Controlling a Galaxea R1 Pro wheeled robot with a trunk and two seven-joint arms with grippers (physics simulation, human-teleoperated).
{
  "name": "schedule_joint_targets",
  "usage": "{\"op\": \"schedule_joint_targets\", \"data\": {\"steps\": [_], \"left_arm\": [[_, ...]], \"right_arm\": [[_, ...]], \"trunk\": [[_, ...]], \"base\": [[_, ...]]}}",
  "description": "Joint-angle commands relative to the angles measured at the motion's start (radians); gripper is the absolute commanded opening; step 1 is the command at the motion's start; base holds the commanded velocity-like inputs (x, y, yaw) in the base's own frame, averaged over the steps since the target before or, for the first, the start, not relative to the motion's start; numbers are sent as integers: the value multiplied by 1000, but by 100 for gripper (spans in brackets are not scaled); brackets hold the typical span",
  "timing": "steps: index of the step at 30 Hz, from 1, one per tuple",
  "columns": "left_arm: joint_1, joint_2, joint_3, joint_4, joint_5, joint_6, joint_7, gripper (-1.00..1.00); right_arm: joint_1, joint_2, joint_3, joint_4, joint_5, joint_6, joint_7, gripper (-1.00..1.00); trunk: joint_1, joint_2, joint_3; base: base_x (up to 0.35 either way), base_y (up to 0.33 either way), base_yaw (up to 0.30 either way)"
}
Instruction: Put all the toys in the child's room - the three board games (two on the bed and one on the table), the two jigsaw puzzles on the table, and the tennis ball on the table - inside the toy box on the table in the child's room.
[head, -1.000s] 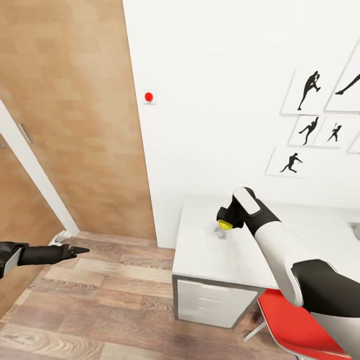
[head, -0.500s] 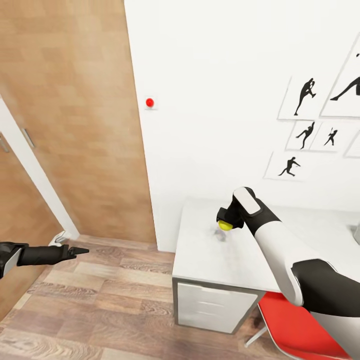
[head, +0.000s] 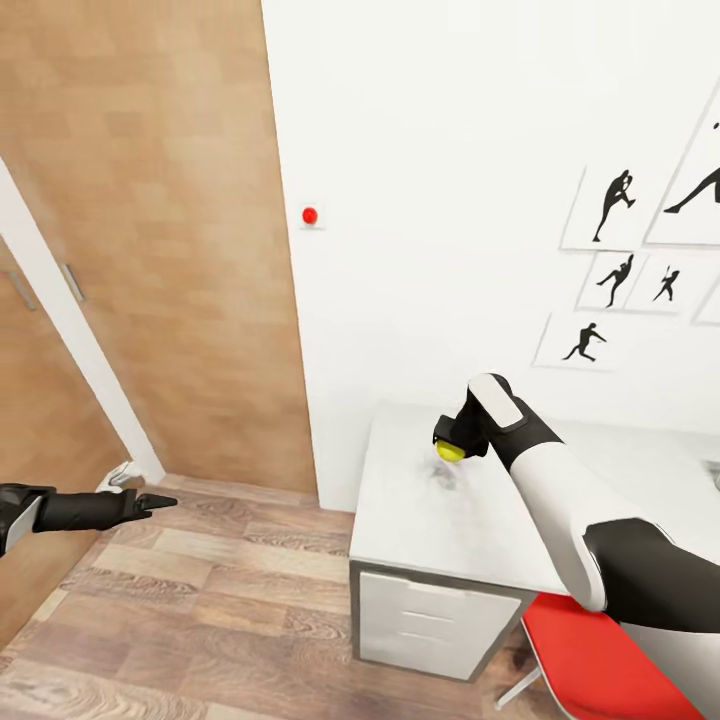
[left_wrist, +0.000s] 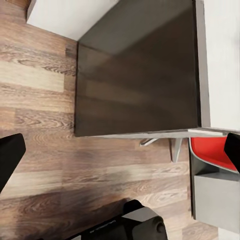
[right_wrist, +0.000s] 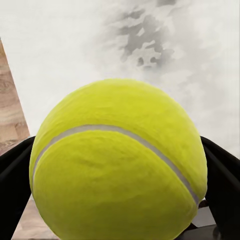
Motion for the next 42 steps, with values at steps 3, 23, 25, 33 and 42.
{"op": "schedule_joint_targets", "data": {"steps": [3, 23, 25, 33, 42], "left_arm": [[-1, 1, -7, -1, 6, 7, -3, 100], [-2, -1, -9, -1, 6, 7, -2, 100], [-2, -1, -10, -1, 6, 7, -2, 100], [-2, -1, -10, -1, 6, 7, -2, 100], [-2, 1, -10, -2, 6, 7, -5, 100]], "right_arm": [[-1, -1, 1, -1, -10, 23, -10, -100], [1, 0, -32, -2, -8, 41, -11, -100], [2, 0, -32, -2, -6, 42, -11, -100], [-1, -1, -38, -3, -9, 39, -7, -100], [-1, -2, -46, -4, -10, 41, -1, -100]], "trunk": [[1, -2, 3], [1, -2, 26], [1, -2, 26], [1, -2, 26], [1, -2, 26]], "base": [[0, 0, 71], [-62, 0, 59], [-86, 0, 2], [-27, 0, 0], [0, 0, 0]]}}
